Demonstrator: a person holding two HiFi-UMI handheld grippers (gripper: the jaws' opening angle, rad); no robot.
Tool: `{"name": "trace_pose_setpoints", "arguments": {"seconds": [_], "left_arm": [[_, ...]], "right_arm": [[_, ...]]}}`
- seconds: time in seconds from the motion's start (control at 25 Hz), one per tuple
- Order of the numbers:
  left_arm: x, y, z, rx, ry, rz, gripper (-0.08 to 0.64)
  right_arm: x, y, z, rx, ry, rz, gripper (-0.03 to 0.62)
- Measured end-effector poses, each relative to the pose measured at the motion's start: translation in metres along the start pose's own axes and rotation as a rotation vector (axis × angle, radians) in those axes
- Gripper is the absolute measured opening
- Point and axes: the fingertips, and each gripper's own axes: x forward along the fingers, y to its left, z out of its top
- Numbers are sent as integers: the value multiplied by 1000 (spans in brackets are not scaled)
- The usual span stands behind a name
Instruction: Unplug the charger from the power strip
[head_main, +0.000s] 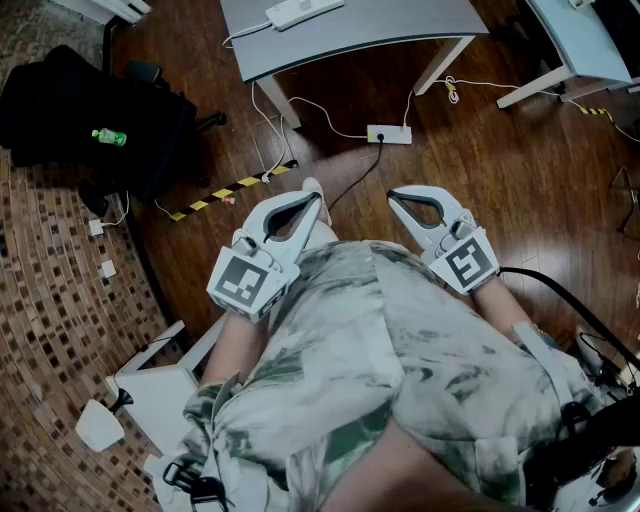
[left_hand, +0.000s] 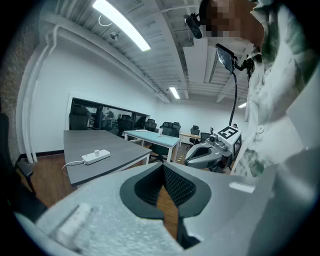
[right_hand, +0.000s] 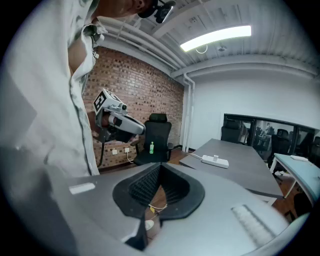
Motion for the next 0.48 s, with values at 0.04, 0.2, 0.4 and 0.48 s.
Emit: {"name": "trace_pose_setpoints", "arguments": {"seconds": [0.04,0.2,0.4,0.48], "left_arm": [[3,13,3,2,3,-9,2],[10,66,20,8,-1,-46,2],[16,127,26,37,5,-94,2],[20,153,26,43,9,-88,2]], "right_arm": [[11,-8,5,-5,6,-3,6],[55,-38,25,-31,33,-20,6],[109,-68,46,-41,69,-55,6],[129,-76,51,-55,77,-55,6]]}}
